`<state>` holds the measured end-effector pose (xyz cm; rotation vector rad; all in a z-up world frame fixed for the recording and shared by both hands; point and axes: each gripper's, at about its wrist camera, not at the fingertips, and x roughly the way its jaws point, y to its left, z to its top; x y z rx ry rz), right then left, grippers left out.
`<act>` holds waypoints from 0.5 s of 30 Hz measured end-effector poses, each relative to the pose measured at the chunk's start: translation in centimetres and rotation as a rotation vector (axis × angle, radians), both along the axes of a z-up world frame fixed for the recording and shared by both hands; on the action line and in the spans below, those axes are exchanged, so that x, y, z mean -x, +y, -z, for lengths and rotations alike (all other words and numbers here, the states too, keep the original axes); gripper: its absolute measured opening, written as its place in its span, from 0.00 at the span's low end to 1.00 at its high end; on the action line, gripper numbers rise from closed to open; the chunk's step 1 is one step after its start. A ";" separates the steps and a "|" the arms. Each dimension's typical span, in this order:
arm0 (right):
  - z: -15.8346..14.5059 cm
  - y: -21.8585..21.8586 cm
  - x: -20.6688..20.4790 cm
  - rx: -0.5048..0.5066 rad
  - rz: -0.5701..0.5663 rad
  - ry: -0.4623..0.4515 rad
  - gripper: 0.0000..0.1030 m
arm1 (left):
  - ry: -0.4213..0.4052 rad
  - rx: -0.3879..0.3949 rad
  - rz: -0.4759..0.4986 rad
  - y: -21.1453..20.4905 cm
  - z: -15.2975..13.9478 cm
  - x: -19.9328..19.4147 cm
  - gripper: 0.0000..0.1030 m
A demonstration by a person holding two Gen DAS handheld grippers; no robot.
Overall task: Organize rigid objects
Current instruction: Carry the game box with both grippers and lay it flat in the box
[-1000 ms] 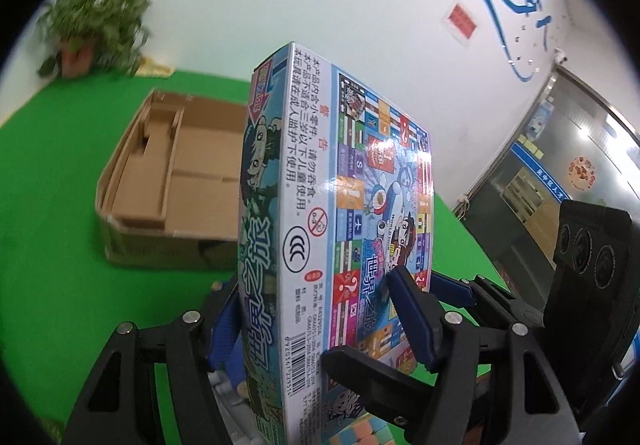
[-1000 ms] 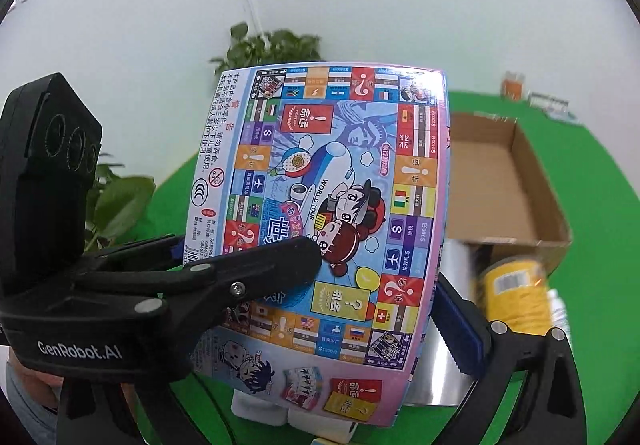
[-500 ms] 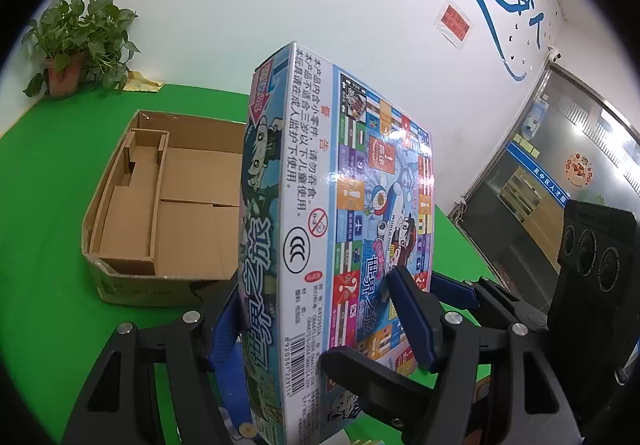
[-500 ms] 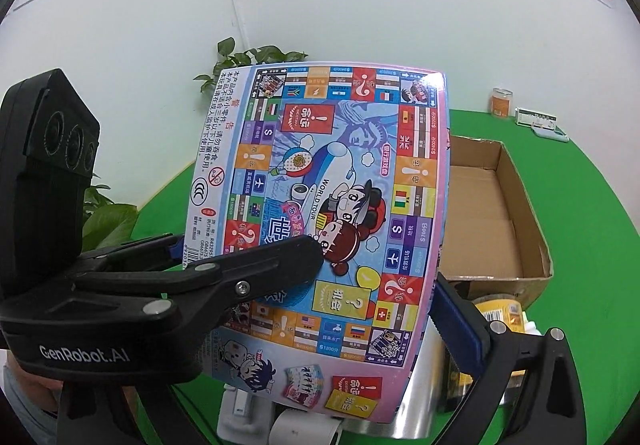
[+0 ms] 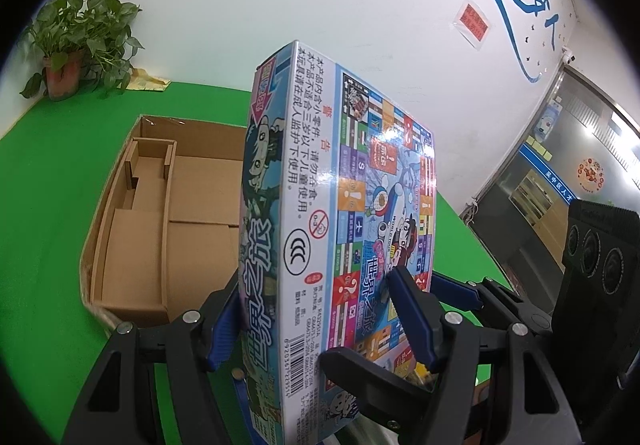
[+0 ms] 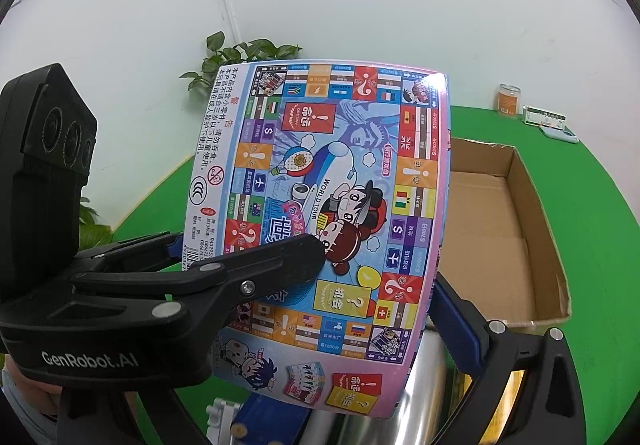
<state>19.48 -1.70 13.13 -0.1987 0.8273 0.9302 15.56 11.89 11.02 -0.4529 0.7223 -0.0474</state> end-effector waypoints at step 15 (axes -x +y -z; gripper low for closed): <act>2.3 6.1 -7.6 0.020 -0.024 0.133 0.96 | 0.136 -0.042 -0.040 4.2 1.3 -6.8 0.67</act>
